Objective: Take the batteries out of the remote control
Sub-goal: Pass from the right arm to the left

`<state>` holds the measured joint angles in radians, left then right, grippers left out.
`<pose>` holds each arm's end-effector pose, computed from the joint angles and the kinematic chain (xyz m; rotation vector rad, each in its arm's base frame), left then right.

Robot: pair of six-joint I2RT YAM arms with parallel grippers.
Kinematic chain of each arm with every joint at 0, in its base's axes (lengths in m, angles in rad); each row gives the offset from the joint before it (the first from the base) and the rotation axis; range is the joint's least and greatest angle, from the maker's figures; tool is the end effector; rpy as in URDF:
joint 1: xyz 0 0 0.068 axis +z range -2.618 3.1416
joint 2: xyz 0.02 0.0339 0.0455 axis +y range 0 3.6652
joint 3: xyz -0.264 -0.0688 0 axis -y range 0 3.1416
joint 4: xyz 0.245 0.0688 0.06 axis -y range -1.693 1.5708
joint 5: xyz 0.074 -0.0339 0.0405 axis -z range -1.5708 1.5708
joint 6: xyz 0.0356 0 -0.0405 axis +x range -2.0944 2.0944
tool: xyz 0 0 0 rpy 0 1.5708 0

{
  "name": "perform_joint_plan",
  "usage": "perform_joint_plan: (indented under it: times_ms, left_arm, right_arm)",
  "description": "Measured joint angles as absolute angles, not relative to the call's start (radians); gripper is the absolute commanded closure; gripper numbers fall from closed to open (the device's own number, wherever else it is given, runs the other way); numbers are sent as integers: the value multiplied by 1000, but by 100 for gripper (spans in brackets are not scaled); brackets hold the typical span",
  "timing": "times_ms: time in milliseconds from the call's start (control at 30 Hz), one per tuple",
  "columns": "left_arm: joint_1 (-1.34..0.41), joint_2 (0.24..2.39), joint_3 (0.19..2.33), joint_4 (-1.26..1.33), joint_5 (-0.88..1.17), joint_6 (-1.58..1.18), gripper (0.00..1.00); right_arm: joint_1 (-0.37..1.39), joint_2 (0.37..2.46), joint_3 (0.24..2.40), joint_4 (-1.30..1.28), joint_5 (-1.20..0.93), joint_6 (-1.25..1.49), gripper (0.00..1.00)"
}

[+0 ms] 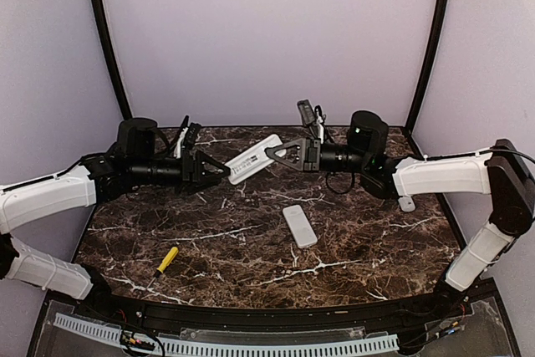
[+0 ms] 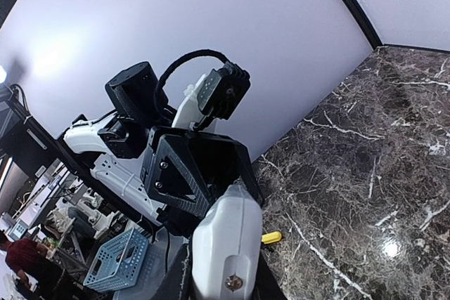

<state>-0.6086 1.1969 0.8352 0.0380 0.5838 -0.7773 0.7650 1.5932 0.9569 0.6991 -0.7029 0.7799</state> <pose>0.2122 -0.1718 0.2957 0.2732 2.1141 -1.4390 0.2435 0.2656 0.2865 -0.6452 1.6894 1.6943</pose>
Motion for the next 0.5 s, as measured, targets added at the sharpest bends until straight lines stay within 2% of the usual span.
perform_joint_plan:
  times_ms: [500]
  left_arm:
    - [-609, 1222, 835, 39, 592, -794, 47]
  right_arm:
    - [766, 1593, 957, 678, -699, 759, 100]
